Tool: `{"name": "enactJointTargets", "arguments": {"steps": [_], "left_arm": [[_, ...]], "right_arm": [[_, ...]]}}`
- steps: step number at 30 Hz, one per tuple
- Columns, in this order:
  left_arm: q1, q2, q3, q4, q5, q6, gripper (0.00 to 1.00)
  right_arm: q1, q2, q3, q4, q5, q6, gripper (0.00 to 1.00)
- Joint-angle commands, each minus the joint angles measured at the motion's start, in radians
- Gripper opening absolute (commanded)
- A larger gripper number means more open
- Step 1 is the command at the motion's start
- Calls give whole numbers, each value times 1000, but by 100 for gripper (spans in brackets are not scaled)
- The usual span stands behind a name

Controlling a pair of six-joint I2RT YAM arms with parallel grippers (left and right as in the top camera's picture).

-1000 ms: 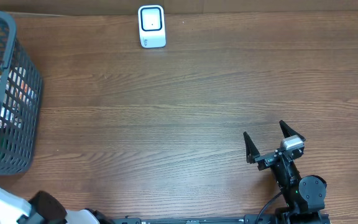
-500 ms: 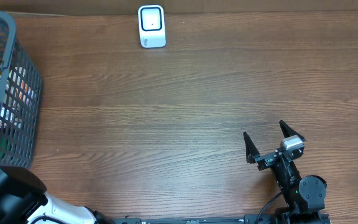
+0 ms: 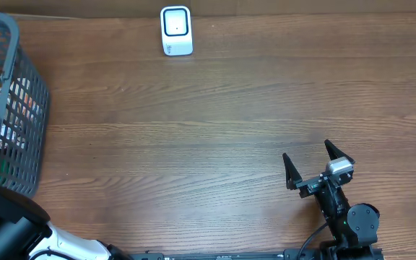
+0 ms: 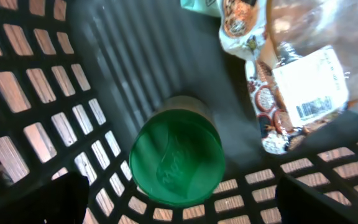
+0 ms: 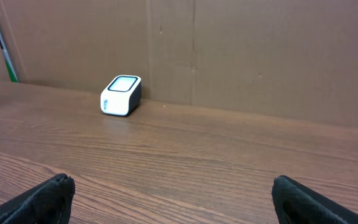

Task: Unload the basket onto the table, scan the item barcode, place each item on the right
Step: 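Reach the left gripper into the basket and grasp the green-lidded jar, then lift the jar out and set it upright on the table center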

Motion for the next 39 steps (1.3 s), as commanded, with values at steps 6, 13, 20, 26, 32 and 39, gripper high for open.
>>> {"name": "enactJointTargets", "arguments": {"steps": [6, 13, 20, 26, 32, 39], "left_arm": [[4, 5, -131, 116, -19, 54, 100], [0, 5, -201, 183, -13, 53, 94], [0, 6, -293, 272, -3, 45, 91], [-2, 6, -298, 276, 23, 34, 79], [-2, 5, -298, 268, 35, 26, 52], [-2, 5, -87, 147, 103, 22, 41]], "right_arm": [[-6, -7, -10, 5, 2, 2, 100], [-6, -7, -10, 5, 2, 2, 100], [-6, -7, -10, 5, 2, 3, 100], [-6, -7, -10, 5, 2, 3, 100], [-6, -7, -10, 5, 2, 3, 100], [-6, -7, -10, 5, 2, 3, 100]]}}
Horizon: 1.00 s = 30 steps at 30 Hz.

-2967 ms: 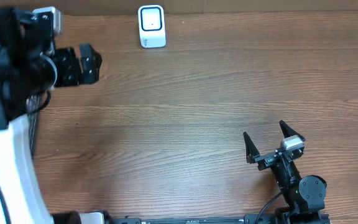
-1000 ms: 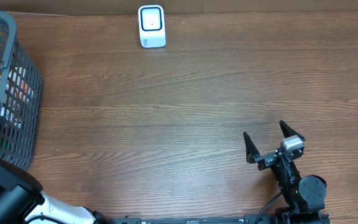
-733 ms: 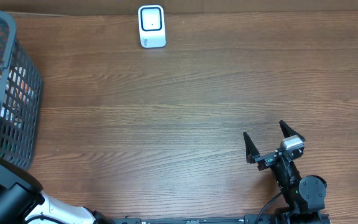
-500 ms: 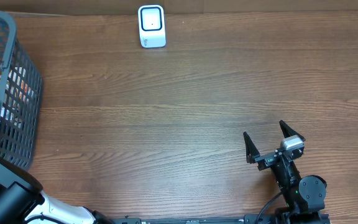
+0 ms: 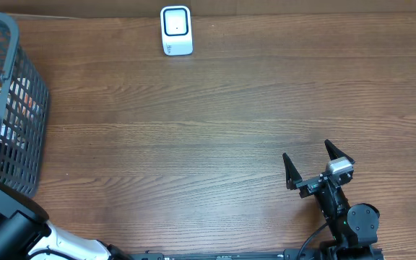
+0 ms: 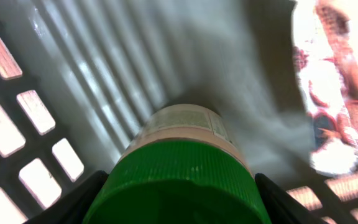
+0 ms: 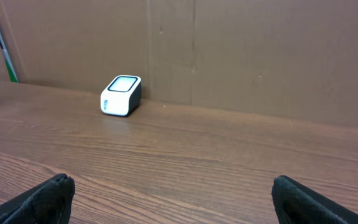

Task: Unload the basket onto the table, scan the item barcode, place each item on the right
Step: 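Lift the jar out and set it upright on the table center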

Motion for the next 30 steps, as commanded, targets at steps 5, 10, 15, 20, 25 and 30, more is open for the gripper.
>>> {"name": "enactJointTargets", "arguments": {"steps": [5, 10, 15, 20, 25, 30], "left_arm": [[-2, -5, 540, -191, 168, -11, 42], [-3, -5, 976, -340, 335, -18, 36], [-65, -13, 1349, -515, 500, -18, 31], [-267, -23, 1475, -607, 506, 21, 29], [-586, -22, 1409, -607, 418, 20, 28], [-920, -4, 1185, -606, 254, 7, 28]], "right_arm": [[-6, -7, -10, 5, 2, 2, 100], [-6, -7, -10, 5, 2, 2, 100], [-6, -7, -10, 5, 2, 2, 100], [-6, -7, -10, 5, 2, 2, 100], [-6, -7, -10, 5, 2, 2, 100], [-6, -7, -10, 5, 2, 2, 100]]}}
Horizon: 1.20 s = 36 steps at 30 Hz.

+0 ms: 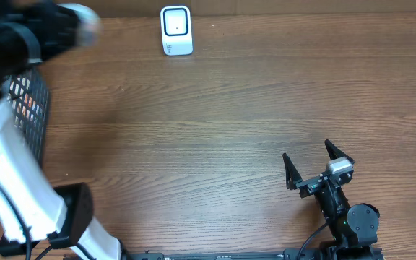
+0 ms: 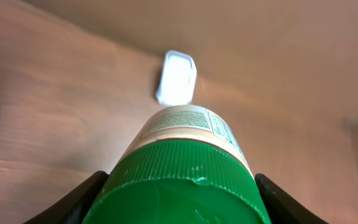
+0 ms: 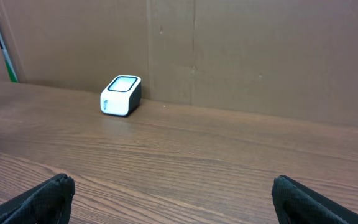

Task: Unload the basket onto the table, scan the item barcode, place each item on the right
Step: 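Lift the jar out and set it upright on the table center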

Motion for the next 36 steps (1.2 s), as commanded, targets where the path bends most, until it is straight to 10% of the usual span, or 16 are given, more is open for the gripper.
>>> {"name": "enactJointTargets", "arguments": {"steps": [1, 11, 26, 36], "left_arm": [[-225, 29, -179, 6, -148, -6, 28], [-558, 288, -485, 151, -168, -53, 26], [-757, 570, -486, 349, -287, -98, 27], [-770, 570, -486, 339, -298, -96, 79]], "right_arm": [[-6, -7, -10, 5, 2, 2, 100], [-6, -7, -10, 5, 2, 2, 100], [-6, -7, -10, 5, 2, 2, 100], [-6, -7, -10, 5, 2, 3, 100]]}}
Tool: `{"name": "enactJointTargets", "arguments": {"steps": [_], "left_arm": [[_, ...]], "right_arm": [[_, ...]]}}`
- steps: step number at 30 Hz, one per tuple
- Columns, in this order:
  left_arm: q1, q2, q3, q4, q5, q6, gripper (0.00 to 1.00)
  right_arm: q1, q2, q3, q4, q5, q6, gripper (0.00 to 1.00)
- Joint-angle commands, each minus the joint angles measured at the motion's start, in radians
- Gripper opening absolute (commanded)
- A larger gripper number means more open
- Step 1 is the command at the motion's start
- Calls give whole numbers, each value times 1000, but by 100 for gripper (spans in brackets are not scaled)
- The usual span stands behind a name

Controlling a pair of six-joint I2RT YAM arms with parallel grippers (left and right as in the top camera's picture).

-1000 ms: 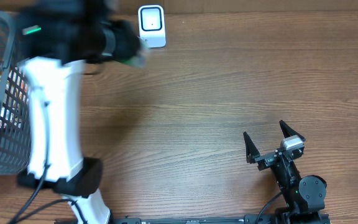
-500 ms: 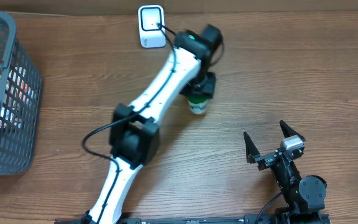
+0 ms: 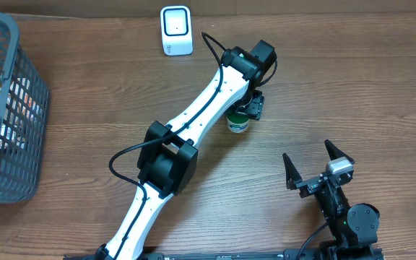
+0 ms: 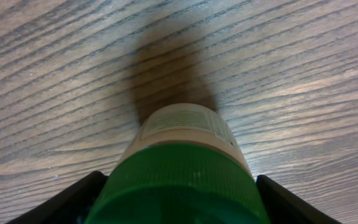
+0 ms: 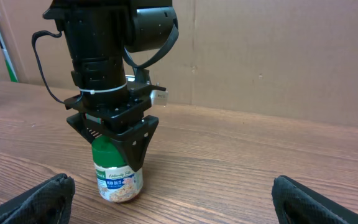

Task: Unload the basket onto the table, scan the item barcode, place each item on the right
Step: 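Lift the jar out and set it upright on the table center, then return the left gripper to the basket and grasp the clear bread bag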

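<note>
A jar with a green lid and a blue-and-white label (image 5: 118, 177) stands upright on the wooden table, in front of and to the right of the white scanner (image 3: 176, 30). My left gripper (image 5: 119, 142) reaches down from above and is shut on the jar's lid (image 4: 179, 186). In the overhead view the jar (image 3: 237, 123) shows just under the left wrist. My right gripper (image 3: 307, 153) sits open near the front right, a good way from the jar, with nothing between its fingers (image 5: 51, 193).
A dark wire basket (image 3: 20, 108) with several packaged goods stands at the left edge. A brown cardboard wall (image 5: 278, 56) runs along the back. In the right wrist view the left arm hides most of the scanner.
My left gripper, still holding the jar, was up in the air at the far left by the basket. Now it is at the table's middle with the jar's base on the wood. The right arm is unchanged.
My left gripper was open above the green-lidded jar inside the basket. Then its fingers stood on both sides of the lid, still in the basket. Later the jar was held over the table with the scanner ahead. Now the jar stands on the table right of the scanner.
</note>
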Motion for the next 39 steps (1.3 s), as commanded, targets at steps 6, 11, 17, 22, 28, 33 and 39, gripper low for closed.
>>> {"name": "enactJointTargets", "arguments": {"steps": [6, 11, 17, 22, 28, 33, 39], "left_arm": [[-6, -5, 6, 0, -8, -2, 90], [30, -17, 55, 0, -17, 17, 92], [224, -82, 479, -230, -18, 21, 93], [458, -205, 692, -336, 21, 68, 96], [867, -438, 684, -336, 24, 66, 100], [1257, -511, 539, -336, 183, 31, 100], [1577, -510, 160, -302, 227, -21, 100]], "right_arm": [[-6, -7, -10, 5, 2, 2, 100], [-6, -7, -10, 5, 2, 2, 100], [-6, -7, -10, 5, 2, 2, 100], [-6, -7, -10, 5, 2, 2, 100], [-6, -7, -10, 5, 2, 2, 100], [-6, -7, -10, 5, 2, 2, 100], [-6, -7, -10, 5, 2, 2, 100]]}}
